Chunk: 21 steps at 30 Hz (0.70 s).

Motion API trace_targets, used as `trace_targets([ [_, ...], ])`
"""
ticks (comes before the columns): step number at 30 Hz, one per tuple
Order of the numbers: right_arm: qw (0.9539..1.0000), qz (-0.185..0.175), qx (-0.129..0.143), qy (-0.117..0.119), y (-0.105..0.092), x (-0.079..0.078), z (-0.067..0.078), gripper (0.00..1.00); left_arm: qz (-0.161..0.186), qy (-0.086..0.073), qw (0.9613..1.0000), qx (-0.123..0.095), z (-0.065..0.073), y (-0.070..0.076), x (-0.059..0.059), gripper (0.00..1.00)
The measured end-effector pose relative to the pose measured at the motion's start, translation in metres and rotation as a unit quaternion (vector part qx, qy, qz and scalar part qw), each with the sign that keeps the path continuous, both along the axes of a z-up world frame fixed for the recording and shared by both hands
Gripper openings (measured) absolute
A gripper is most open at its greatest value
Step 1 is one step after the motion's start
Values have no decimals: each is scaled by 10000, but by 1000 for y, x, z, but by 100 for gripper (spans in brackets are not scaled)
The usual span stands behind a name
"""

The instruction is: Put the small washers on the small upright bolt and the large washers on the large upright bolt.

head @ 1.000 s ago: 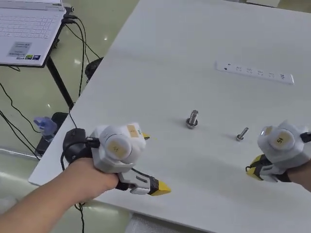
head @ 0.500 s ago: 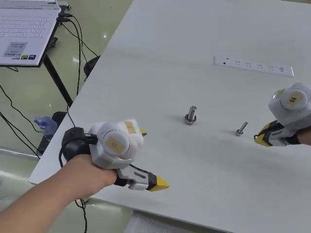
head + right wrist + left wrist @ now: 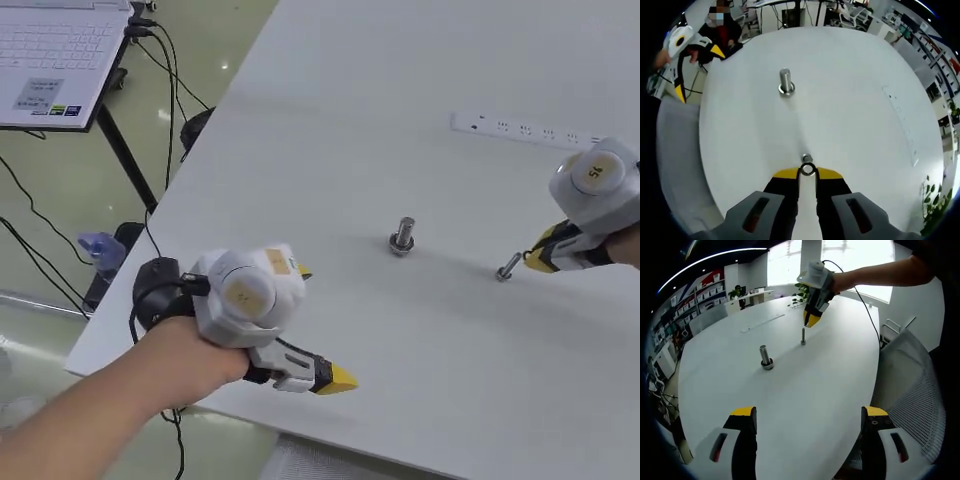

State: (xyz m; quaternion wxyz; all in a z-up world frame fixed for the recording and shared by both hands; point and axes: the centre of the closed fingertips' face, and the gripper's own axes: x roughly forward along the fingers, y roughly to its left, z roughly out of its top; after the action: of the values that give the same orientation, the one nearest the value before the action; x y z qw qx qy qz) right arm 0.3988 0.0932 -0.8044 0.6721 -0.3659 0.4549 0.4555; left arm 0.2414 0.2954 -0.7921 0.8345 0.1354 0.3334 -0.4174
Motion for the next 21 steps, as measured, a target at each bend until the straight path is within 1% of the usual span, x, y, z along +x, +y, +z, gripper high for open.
trace_targets([
  [5,10000,11,50,0,3,3,0,12,-31,-26,10000,30,-2,0,0,85],
  [8,10000,45,31,-8,6,5,-1,12,-30,-25,10000,26,-2,0,-1,84],
  [11,9999,93,-48,6,6,4,-4,12,-27,-8,10000,-3,-2,0,-2,84],
  [16,9999,86,-88,9,5,6,-6,12,-10,-11,10000,-21,-1,1,-1,84],
  [18,9999,92,-97,30,6,5,-7,12,-21,21,10000,22,-2,1,-2,84],
  [19,9999,101,-107,28,6,5,-7,12,-26,2,10000,30,-2,2,-2,84],
  [21,9999,118,-116,34,6,5,-8,12,8,6,10000,-11,-2,2,-2,84],
])
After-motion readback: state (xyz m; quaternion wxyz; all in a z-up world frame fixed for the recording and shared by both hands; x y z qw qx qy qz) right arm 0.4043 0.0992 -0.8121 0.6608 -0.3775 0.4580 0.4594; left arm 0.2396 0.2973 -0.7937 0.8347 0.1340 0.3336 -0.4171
